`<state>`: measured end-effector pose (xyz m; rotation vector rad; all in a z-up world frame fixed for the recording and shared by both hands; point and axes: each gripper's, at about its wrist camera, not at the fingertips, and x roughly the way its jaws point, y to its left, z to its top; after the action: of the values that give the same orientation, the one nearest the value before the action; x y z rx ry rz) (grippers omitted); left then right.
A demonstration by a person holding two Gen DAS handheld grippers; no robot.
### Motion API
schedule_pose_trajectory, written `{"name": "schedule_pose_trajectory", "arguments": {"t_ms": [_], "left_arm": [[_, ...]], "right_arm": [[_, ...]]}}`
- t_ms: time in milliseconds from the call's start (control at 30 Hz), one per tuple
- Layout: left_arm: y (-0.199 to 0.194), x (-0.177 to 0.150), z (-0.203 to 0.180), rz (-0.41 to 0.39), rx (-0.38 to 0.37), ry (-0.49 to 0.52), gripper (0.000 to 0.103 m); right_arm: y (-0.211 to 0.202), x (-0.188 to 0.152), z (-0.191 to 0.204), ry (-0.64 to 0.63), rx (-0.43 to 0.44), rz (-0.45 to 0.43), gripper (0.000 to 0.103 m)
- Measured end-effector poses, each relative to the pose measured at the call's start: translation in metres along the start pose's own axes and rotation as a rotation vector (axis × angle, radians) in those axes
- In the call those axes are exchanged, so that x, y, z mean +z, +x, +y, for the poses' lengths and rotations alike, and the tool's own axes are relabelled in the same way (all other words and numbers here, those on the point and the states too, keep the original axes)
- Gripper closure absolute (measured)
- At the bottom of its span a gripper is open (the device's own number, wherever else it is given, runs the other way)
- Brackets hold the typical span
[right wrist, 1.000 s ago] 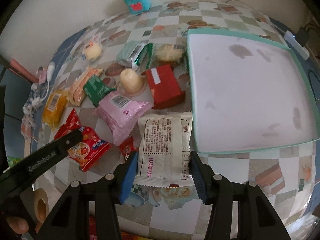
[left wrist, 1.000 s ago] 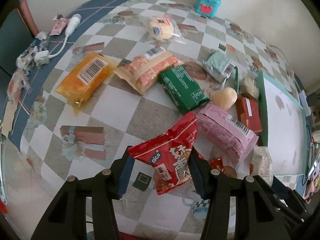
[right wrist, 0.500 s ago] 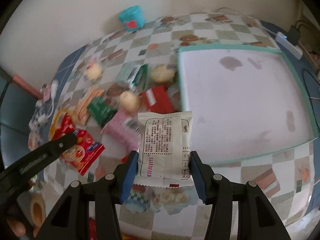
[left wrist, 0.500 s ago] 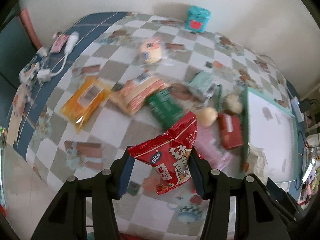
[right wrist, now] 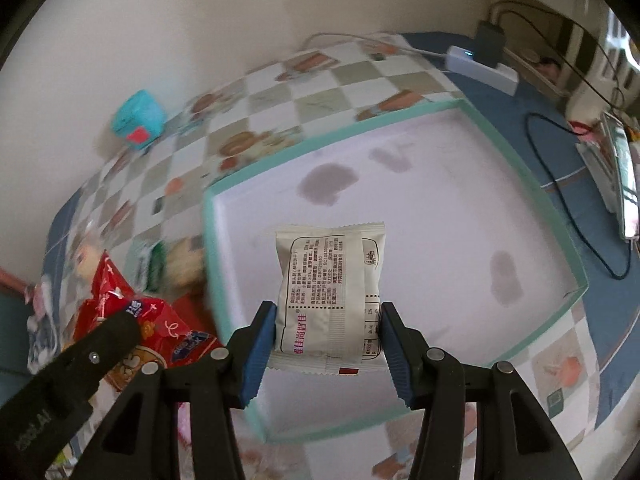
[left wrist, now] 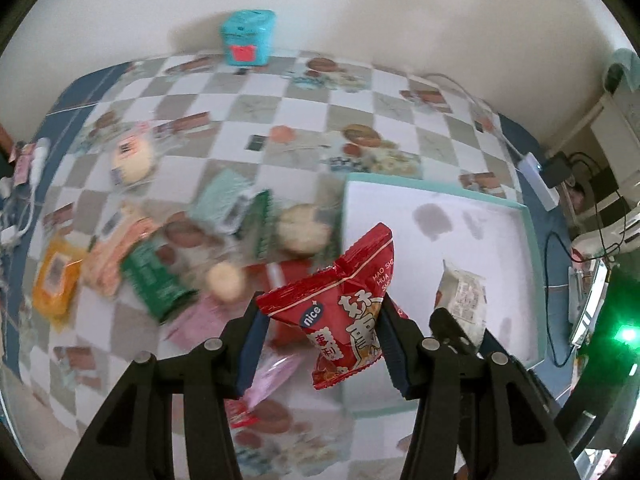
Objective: Organize snacks
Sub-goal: 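Carry both packets into the white tray and open both grippers, then withdraw both grippers from the tray back toward the snack pile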
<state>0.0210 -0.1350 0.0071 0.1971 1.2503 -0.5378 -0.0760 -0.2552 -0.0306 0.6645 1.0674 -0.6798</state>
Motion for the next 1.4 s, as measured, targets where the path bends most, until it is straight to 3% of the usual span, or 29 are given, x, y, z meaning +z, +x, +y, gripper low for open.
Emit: {"name": "schedule_pose_trajectory", "arguments": {"t_ms": [233, 367, 667, 767, 867, 967, 1133, 1400], "left_arm": [[0.033, 0.022, -0.032, 0.043, -0.052, 0.026, 0.048], [0.047, 0.033, -0.047, 0.037, -0.056, 0.055, 0.048], [0.071, 0.050, -0.069, 0.018, -0.075, 0.090, 0.047], [0.076, 0.050, -0.071, 0.021, -0.066, 0.095, 0.031], [0.073, 0.048, -0.069, 0.029, -0.078, 0.093, 0.028], [0.065, 0.046, -0.064, 0.016, -0.058, 0.085, 0.028], [0.049, 0.036, -0.040, -0.012, -0.025, 0.028, 0.016], [0.040, 0.012, 0.005, -0.014, 0.134, -0.048, 0.015]], "right_arm": [[0.016, 0.025, -0.027, 0.053, -0.106, -0.036, 0.048], [0.031, 0.038, -0.046, 0.115, -0.114, -0.016, 0.048], [0.042, 0.060, -0.071, 0.170, -0.161, -0.060, 0.048], [0.048, 0.060, -0.074, 0.174, -0.162, -0.041, 0.046], [0.051, 0.060, -0.073, 0.169, -0.155, -0.030, 0.046], [0.046, 0.059, -0.070, 0.155, -0.152, -0.039, 0.045], [0.037, 0.052, -0.068, 0.131, -0.139, -0.046, 0.032], [0.021, 0.029, -0.058, 0.096, -0.097, -0.023, 0.019]]}}
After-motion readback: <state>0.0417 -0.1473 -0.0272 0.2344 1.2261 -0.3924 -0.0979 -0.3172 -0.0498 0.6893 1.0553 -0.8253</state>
